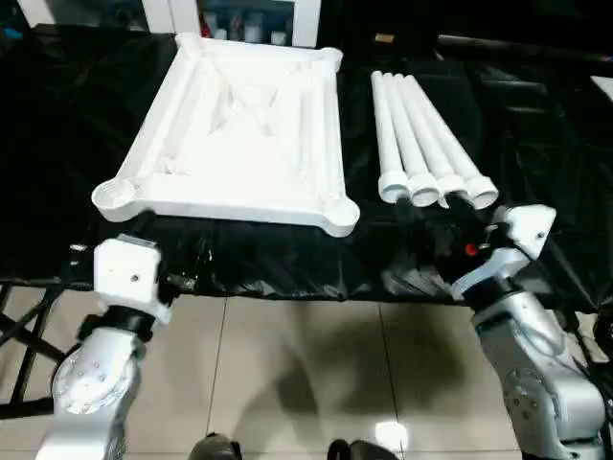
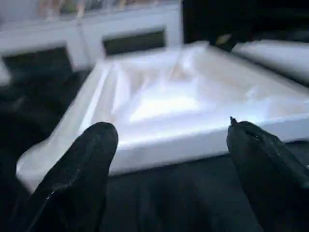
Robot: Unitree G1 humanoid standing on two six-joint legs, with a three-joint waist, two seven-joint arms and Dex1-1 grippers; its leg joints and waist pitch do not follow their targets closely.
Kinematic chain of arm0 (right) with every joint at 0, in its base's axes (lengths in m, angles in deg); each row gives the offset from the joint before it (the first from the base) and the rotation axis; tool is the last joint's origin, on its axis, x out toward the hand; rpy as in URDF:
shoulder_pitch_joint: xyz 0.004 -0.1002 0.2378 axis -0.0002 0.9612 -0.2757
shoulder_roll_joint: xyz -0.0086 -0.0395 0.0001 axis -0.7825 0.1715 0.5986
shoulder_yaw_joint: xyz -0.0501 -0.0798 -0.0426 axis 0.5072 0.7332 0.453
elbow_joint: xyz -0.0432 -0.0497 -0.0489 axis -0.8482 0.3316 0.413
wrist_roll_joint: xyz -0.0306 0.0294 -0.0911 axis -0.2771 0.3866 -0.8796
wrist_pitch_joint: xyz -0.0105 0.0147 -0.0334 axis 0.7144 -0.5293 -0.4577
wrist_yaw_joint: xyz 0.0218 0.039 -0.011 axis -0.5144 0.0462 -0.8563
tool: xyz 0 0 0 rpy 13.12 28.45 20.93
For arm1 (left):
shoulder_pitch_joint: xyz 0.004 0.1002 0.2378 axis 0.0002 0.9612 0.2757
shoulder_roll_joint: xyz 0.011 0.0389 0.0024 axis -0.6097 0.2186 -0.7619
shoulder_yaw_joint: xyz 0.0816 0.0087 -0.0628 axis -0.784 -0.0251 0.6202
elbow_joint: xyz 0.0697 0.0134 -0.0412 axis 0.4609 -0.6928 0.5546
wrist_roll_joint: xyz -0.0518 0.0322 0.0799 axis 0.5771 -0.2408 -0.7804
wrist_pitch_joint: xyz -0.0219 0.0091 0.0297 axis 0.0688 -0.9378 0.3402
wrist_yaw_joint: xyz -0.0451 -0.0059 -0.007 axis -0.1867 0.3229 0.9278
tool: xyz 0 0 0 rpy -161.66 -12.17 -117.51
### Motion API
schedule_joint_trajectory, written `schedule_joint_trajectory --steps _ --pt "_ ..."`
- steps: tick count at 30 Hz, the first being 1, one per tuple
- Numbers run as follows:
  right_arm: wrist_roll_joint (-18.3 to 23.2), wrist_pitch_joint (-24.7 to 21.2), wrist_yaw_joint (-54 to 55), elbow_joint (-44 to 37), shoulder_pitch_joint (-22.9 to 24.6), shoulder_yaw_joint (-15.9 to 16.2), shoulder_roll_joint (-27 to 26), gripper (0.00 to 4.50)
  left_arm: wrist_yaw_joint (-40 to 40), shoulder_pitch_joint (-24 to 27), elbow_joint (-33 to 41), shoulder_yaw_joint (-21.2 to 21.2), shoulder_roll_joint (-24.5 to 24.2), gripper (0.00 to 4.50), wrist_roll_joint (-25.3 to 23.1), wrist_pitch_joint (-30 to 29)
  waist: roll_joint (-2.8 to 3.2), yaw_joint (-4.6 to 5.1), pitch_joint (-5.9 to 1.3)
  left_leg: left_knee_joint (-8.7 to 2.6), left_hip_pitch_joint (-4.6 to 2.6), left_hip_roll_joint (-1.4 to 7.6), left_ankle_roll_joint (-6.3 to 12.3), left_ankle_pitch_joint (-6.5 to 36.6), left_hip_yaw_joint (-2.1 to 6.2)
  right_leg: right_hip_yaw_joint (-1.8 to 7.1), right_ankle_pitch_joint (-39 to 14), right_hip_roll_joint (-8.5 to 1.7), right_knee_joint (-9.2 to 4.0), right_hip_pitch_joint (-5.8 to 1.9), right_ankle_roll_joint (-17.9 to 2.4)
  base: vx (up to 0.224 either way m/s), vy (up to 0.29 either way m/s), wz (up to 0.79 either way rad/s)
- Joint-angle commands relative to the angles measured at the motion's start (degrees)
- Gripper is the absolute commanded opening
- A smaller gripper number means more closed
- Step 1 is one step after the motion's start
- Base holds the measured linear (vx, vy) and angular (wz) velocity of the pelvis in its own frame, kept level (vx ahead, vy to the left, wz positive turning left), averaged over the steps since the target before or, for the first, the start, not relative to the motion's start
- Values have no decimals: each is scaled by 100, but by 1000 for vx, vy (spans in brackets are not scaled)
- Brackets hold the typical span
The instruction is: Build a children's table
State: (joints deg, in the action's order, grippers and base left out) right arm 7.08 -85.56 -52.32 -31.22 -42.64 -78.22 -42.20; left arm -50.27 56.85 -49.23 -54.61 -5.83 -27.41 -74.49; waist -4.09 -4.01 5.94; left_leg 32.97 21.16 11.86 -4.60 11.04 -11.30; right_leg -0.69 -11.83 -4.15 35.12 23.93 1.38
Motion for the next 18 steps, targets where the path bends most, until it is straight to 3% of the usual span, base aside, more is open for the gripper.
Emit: schedule_joint_trajectory --steps 1,2,3,4,5,6,7,8,9,10,11,12,13,14,15,17,18 --pt "-416 -166 13 32 -21 277 86 450 -107 -253 -50 -214 112 407 -42 -280 79 -6 -537 -235 -78 13 24 -136 35 146 1416 -110 -195 -346 -756 0 0 0" --pt "-393 -216 14 24 -68 356 82 450 -111 -375 -85 -240 118 407 -58 -294 84 -12 -532 -243 -76 24 18 -63 41 149 1334 -126 -191 -347 -789 0 0 0" --pt "-377 -299 46 11 -206 440 156 450 -134 -618 -48 -309 179 407 61 -524 164 -26 -526 -248 -87 38 7 114 52 147 1104 -142 -194 -326 -841 0 0 0" --pt "-343 -344 59 24 -285 462 185 450 -149 -752 -55 -342 193 407 106 -643 66 -49 -502 -320 232 -94 356 203 291 -97 957 -253 -181 -557 -778 0 0 0" --pt "-329 -334 38 104 -393 512 185 450 -139 -958 -189 -377 206 407 122 -619 151 16 -511 -384 301 -125 553 198 352 -216 736 -249 -206 -631 -624 -101 -7 15" --pt "-370 -311 17 172 -473 553 205 450 -134 -1128 -341 -405 235 407 123 -616 270 55 -532 -232 164 -176 1041 138 457 -318 543 -359 -321 -493 -815 -79 15 49" --pt "-469 -286 36 217 -545 622 202 450 -112 -1290 -524 -440 231 407 51 -592 269 91 -511 -212 268 -203 1410 79 551 -413 319 -399 -359 -591 -1099 -79 15 49" --pt "-481 -288 53 229 -571 641 182 450 -88 -1354 -598 -459 230 407 5 -565 314 65 -468 -232 293 -206 1458 198 595 -481 -52 -415 -392 -594 -1189 -60 26 63" --pt "-474 -293 66 234 -586 639 172 450 -72 -1409 -661 -497 241 407 -63 -547 299 87 -472 -236 322 -209 1431 486 670 -561 -709 -446 -427 -630 -1311 -87 -6 55" --pt "-478 -257 84 239 -562 685 116 450 -45 -1456 -772 -495 236 407 -78 -531 354 71 -465 -231 238 -127 1172 791 671 -549 -1229 -464 -459 -585 -1375 -87 -6 55" --pt "-513 -415 180 290 -549 720 -17 450 46 -1509 -881 -481 239 407 -54 -559 401 116 -495 -198 5 57 816 1028 526 -365 -1422 -440 -509 -420 -1319 -36 -13 42" --pt "-635 -459 274 336 -554 757 -67 450 92 -1532 -919 -468 245 407 -22 -610 353 56 -449 -306 16 85 228 1596 446 -298 -1887 -431 -517 -419 -1196 -33 -16 23" --pt "-693 -487 310 307 -537 750 -55 450 92 -1523 -868 -487 268 407 -24 -665 320 13 -458 -358 -94 131 -192 2110 371 -258 -2143 -405 -551 -320 -978 -33 -16 23" --pt "-749 -627 440 340 -550 700 -124 450 75 -1529 -881 -491 265 407 -55 -653 285 16 -460 -386 -81 145 -319 2209 375 -235 -2114 -395 -522 -323 -891 -51 -7 11" --pt "-749 -629 440 340 -550 699 -125 450 74 -1529 -881 -491 265 407 -55 -653 290 -34 -479 -421 -127 138 -454 2505 354 -201 -2261 -386 -515 -324 -719 0 0 0" --pt "-927 -708 712 644 -659 629 -265 450 24 -1542 -1002 -486 229 407 -143 -567 267 -13 -446 -457 -179 116 -538 3150 349 -207 -2921 -380 -597 -323 -391 0 0 0" --pt "-990 -702 789 710 -677 665 -252 450 4 -1538 -1007 -476 226 407 -104 -586 306 3 -418 -448 -253 80 -571 3647 374 -262 -3520 -359 -681 -319 -218 0 0 0"
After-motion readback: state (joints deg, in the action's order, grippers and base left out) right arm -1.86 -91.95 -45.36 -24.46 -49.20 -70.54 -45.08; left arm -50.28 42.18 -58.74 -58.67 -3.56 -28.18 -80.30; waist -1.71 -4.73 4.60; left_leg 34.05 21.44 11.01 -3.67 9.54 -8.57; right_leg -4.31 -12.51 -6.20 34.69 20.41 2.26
